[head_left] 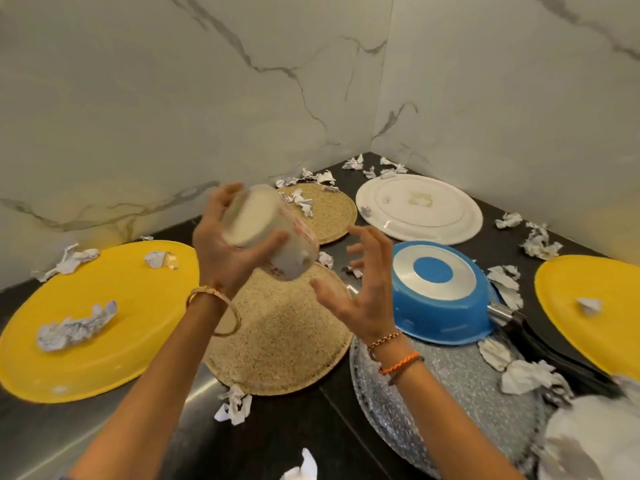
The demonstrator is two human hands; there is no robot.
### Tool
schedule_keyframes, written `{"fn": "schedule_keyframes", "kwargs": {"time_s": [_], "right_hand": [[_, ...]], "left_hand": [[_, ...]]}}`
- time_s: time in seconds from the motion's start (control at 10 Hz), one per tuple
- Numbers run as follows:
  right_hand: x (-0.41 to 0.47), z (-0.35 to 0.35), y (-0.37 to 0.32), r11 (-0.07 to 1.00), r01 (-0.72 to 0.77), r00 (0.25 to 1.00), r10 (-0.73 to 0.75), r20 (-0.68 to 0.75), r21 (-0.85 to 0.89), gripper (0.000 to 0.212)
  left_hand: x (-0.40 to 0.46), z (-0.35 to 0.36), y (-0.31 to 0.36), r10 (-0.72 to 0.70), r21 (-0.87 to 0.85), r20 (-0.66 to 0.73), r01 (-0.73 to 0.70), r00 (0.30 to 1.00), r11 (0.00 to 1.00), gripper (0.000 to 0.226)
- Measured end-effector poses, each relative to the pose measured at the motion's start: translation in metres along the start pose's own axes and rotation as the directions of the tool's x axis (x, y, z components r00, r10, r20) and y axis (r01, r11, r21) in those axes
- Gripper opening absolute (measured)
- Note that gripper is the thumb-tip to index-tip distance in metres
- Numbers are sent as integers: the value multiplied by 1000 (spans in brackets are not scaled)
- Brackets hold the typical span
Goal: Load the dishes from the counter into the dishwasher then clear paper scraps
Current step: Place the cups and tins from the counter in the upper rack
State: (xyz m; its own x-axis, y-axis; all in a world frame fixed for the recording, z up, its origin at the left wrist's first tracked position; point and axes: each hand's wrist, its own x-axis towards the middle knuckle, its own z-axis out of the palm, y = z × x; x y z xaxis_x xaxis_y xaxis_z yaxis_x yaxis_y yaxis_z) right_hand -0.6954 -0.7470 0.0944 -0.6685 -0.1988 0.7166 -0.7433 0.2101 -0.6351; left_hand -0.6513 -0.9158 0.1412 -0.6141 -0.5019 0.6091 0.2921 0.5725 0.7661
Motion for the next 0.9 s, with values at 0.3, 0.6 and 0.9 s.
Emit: {"fn": "schedule_keyframes", "kwargs": {"time_s": [0.3,0.6,0.9], "right_hand": [[-50,-95,-31,974,-224,965,217,144,31,89],[-134,-187,-83,816,-570,735,560,-381,100,79],[-234,-289,-128,786,-134,355,606,-712,603,98]], "left_hand": [[-68,61,80,355,-403,518,-144,778,904,96],[-181,123,152,308,-576,764,385,567,721,73],[-299,146,212,451,-543,839,520,305,659,40]]}}
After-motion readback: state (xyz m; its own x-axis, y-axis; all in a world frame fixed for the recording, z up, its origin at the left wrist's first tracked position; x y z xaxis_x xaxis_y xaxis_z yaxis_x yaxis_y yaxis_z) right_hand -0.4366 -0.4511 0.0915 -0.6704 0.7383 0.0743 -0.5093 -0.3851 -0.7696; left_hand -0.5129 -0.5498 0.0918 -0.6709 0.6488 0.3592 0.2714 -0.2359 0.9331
